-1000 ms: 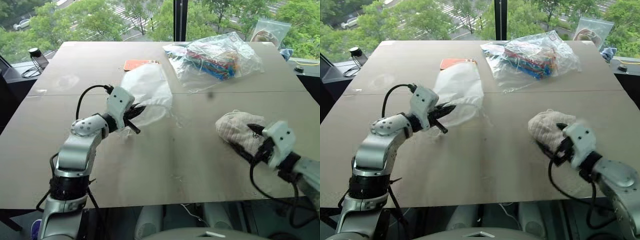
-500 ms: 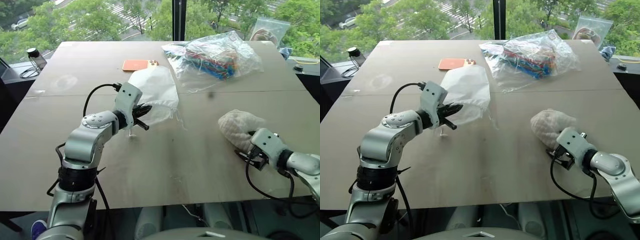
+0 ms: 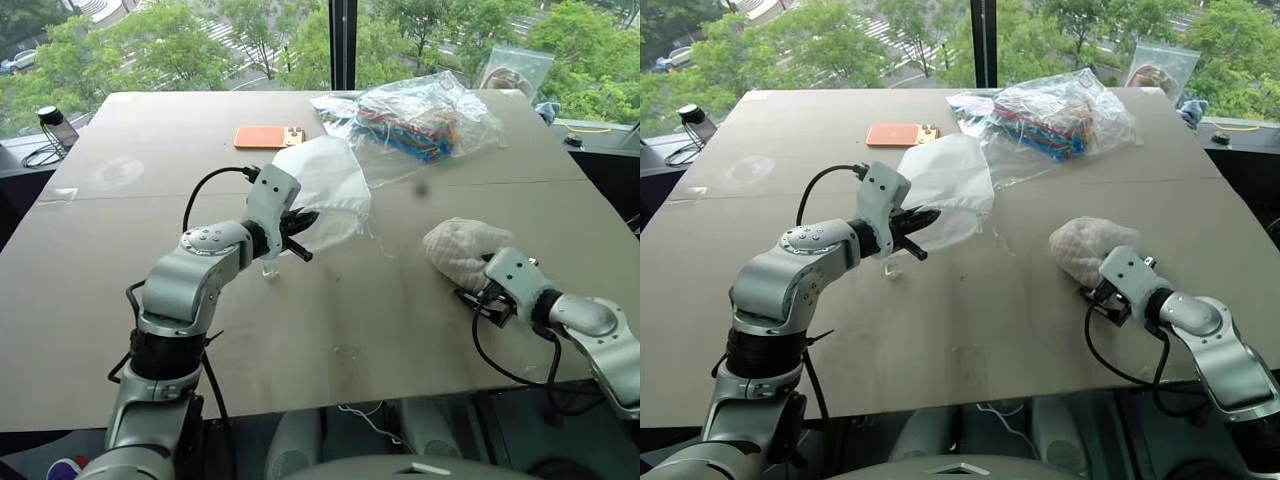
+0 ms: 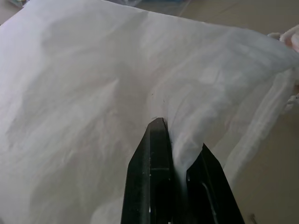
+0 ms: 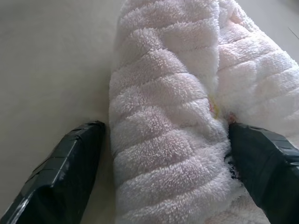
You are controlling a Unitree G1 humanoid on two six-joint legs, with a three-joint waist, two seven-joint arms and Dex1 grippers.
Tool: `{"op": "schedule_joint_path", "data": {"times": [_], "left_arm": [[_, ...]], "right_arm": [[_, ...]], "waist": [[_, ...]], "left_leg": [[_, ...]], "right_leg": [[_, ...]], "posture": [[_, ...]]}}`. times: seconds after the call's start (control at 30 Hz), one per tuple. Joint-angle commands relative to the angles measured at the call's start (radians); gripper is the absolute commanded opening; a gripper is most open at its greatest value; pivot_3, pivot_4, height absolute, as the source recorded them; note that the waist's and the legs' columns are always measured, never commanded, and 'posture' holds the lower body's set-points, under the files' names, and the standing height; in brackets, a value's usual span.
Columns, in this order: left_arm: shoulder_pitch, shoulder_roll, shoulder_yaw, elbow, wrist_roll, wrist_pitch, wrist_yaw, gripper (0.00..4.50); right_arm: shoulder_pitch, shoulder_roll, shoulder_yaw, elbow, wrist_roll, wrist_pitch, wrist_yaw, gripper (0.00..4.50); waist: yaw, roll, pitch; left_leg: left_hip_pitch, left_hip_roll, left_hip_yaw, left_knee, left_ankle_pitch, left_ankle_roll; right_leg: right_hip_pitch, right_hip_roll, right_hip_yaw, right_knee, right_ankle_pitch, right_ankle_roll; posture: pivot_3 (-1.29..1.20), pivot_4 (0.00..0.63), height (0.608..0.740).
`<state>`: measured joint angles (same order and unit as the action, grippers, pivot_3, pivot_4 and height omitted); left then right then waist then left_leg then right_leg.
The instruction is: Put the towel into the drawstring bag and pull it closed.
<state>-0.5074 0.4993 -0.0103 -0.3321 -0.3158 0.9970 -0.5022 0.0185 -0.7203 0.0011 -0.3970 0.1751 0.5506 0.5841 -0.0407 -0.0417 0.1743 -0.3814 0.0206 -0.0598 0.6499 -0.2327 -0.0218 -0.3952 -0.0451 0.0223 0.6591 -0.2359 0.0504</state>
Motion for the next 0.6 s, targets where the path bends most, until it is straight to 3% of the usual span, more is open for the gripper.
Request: {"op": "schedule_joint_path", "data": {"times": [0.03, 0.27, 0.6], "left_arm": [[-0.018, 0.008, 0.005, -0.018, -0.007, -0.009, 0.0, 0.07], [-0.021, 0.003, 0.003, -0.015, -0.013, -0.009, 0.002, 0.07], [-0.037, 0.016, -0.015, -0.009, -0.007, -0.017, -0.008, 0.07]], "right_arm": [[0.011, 0.039, -0.172, -0.188, 0.195, 0.158, 0.009, 4.5], [-0.04, 0.08, -0.332, -0.292, 0.337, 0.372, -0.1, 4.5], [-0.153, 0.028, -0.048, 0.099, 0.184, 0.406, -0.096, 4.5]], "waist": [[0.003, 0.006, 0.004], [0.012, 0.009, 0.006], [0.022, 0.008, 0.005]], "left_leg": [[-0.001, 0.0, 0.0, 0.0, 0.0, 0.0], [-0.011, -0.002, -0.002, -0.002, 0.0, 0.0], [-0.015, -0.003, -0.001, -0.002, 0.0, 0.0]], "right_leg": [[-0.001, 0.0, 0.0, 0.0, 0.0, 0.0], [-0.009, 0.0, -0.001, -0.002, 0.002, 0.004], [-0.014, -0.001, 0.0, -0.001, 0.003, 0.003]], "posture": [[0.0, 0.15, 0.74], [0.0, 0.15, 0.74], [0.0, 0.15, 0.74]]}}
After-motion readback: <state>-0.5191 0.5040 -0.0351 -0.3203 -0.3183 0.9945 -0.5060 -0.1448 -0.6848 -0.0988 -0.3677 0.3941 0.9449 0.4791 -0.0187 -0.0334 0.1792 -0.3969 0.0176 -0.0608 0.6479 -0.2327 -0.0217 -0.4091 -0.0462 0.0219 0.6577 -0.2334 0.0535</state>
